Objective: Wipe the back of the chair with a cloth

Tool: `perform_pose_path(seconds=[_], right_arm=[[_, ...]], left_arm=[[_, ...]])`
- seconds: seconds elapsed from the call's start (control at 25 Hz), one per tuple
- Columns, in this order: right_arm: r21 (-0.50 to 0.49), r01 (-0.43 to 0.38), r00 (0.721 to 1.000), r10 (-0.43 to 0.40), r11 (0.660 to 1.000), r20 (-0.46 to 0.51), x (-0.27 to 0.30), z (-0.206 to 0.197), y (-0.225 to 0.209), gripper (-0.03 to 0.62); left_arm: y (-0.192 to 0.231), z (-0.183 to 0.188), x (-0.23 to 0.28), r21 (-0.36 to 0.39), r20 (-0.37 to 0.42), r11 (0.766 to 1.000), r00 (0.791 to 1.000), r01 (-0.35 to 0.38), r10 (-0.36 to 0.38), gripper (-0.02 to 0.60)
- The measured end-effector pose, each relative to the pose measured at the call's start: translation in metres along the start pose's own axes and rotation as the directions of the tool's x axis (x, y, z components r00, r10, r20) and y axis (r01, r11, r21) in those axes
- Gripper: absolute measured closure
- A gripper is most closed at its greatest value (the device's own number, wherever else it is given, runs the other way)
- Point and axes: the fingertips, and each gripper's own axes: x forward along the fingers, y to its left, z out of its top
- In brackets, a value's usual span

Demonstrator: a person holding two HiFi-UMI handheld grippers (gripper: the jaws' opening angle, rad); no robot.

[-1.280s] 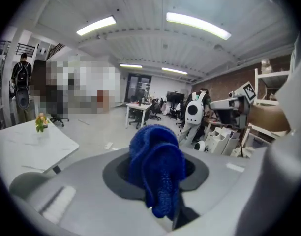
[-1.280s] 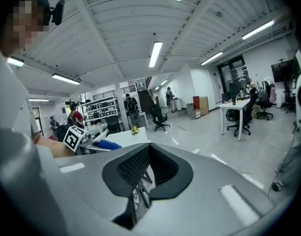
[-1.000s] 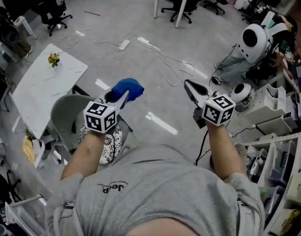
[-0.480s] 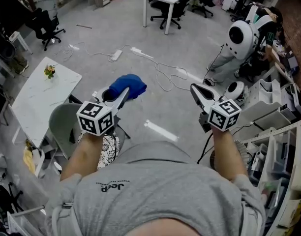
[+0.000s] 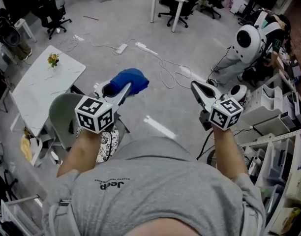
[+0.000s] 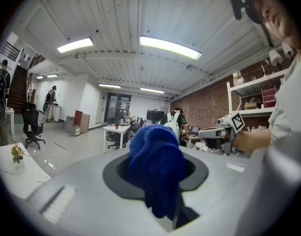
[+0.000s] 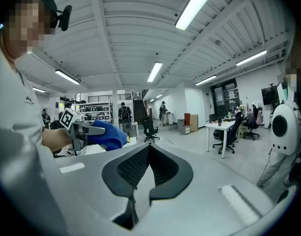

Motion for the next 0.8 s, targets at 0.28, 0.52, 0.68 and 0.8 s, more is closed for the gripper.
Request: perform_pose_path(seconds=[0.28,0.52,0.68,0.8], right_arm=[[-0.018,-0.017,1.0,0.017,1.0,0.007,0.009,0.01,0.001,0.591],[-0.028,-0.029,0.999,0.029,0.999,0.014,0.013,0.01,0.001,0.591],[-0.033,-0.038,0.999,0.038,0.999,0.015,0.013,0.011,0.0,0.592],[-0.037,-0.042,0.999,0.043,0.998,0.014,0.013,0.011,0.0,0.592]], left_arm=[[0.006,-0.003,-0.004,0.008,-0.016,1.0,1.0,-0.021,0.021,0.407],[0.009,-0.006,-0.005,0.004,-0.023,0.999,0.999,-0.035,0.035,0.407],[0.01,-0.005,-0.005,0.006,-0.023,0.999,0.999,-0.042,0.042,0.405],[0.01,-0.004,-0.005,0.008,-0.024,0.999,0.999,-0.04,0.04,0.405]])
